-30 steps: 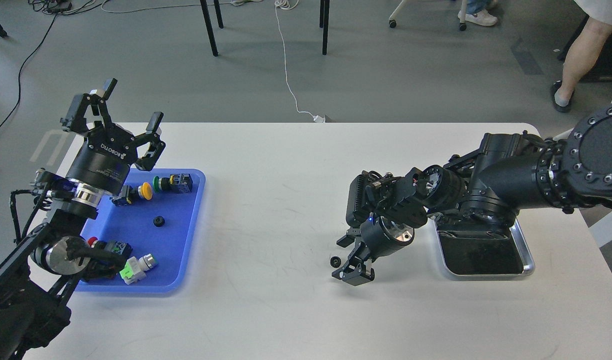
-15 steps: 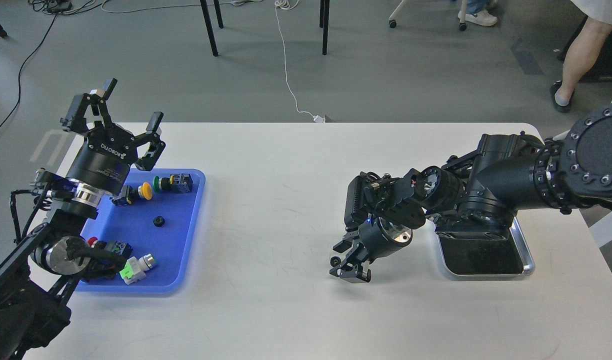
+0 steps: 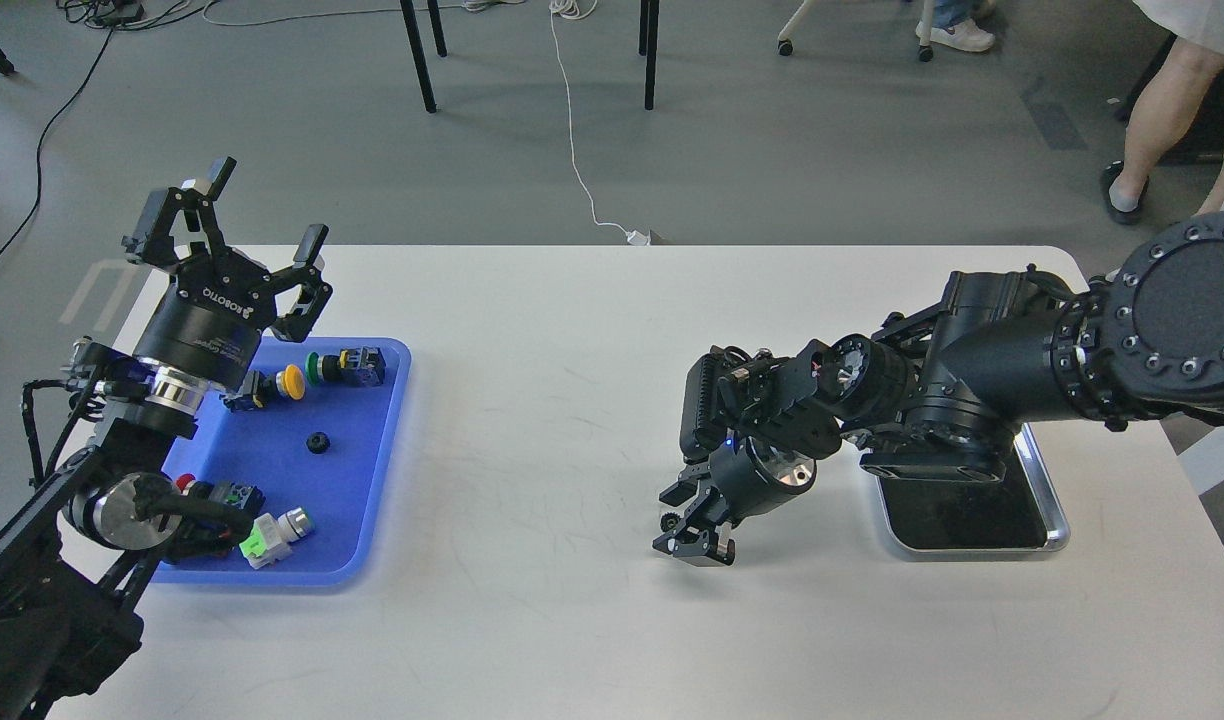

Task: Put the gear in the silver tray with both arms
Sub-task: 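Lower the right gripper over the gear and close on it, then lift the gear with the right gripper and release it into the silver tray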

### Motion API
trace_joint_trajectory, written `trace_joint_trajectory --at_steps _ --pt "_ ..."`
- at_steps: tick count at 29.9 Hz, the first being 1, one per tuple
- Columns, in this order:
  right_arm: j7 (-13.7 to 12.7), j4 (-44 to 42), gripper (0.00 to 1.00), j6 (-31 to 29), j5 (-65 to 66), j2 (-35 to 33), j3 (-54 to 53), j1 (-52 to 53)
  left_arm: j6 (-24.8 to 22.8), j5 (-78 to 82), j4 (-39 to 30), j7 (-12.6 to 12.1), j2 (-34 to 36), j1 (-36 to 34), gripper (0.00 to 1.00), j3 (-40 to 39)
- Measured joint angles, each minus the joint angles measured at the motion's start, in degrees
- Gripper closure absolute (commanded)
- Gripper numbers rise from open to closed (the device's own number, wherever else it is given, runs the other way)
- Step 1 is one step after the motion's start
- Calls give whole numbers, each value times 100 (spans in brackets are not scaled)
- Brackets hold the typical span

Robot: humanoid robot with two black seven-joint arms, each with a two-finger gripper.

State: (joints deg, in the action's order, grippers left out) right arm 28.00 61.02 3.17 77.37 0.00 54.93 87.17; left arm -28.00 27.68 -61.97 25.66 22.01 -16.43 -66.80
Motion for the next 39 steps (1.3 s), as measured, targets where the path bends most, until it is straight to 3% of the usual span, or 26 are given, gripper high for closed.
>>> trace_joint_trajectory --at_steps 14,23,39 --pt "0 -48 60 0 -30 0 71 -73 0 0 -113 0 6 0 2 -4" --pt "0 -168 83 8 -41 0 62 -120 0 0 -114 0 14 0 2 -9" --pt "2 -143 85 0 -58 -17 -38 -1 0 0 -120 0 14 0 2 -9"
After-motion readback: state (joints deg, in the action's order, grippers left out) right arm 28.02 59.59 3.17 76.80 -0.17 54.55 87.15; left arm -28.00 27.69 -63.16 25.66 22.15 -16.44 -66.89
